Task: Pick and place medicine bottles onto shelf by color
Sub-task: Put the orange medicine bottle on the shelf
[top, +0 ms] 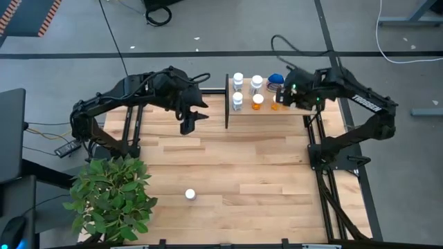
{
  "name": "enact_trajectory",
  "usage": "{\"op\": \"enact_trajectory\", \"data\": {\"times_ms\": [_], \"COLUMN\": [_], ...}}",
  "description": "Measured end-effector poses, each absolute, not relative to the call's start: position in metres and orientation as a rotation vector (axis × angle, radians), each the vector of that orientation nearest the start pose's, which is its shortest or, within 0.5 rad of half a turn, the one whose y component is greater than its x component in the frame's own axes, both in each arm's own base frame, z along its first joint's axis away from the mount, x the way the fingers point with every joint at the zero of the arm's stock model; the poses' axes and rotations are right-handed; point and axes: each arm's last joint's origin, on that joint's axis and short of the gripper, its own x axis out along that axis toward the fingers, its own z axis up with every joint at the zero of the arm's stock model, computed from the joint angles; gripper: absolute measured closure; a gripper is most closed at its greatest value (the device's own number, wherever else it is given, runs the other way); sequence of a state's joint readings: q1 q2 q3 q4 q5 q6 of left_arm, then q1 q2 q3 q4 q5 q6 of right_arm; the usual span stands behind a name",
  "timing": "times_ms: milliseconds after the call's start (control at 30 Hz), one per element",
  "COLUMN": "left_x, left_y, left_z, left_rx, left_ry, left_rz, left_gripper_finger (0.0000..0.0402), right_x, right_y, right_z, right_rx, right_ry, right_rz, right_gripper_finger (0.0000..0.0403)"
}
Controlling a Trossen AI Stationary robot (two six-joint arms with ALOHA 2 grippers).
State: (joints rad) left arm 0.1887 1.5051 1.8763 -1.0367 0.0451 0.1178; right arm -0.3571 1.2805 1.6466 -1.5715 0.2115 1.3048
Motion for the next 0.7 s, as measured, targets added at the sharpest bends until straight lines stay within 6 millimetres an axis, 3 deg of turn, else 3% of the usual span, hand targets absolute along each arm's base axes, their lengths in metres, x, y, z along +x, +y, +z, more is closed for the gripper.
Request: {"op": "enact_trajectory", "data": {"times_ms": [433,700], "left_x": [0.278,0.277], "left_y": [0.074,0.077], "left_z": [0.455,0.455], "left_rx": [-0.061,-0.063], "left_ry": [0.627,0.623], "left_rz": [0.201,0.210], "left_gripper_finger": [0.0218,0.0215], "right_x": [0.130,0.119], "right_y": [-0.136,-0.170], "right_z": [0.410,0.398], "right_rx": [1.094,1.109], "right_ry": [0.744,0.847], "right_rz": [-1.371,-1.383], "right_gripper_finger": [0.0173,0.0173]}}
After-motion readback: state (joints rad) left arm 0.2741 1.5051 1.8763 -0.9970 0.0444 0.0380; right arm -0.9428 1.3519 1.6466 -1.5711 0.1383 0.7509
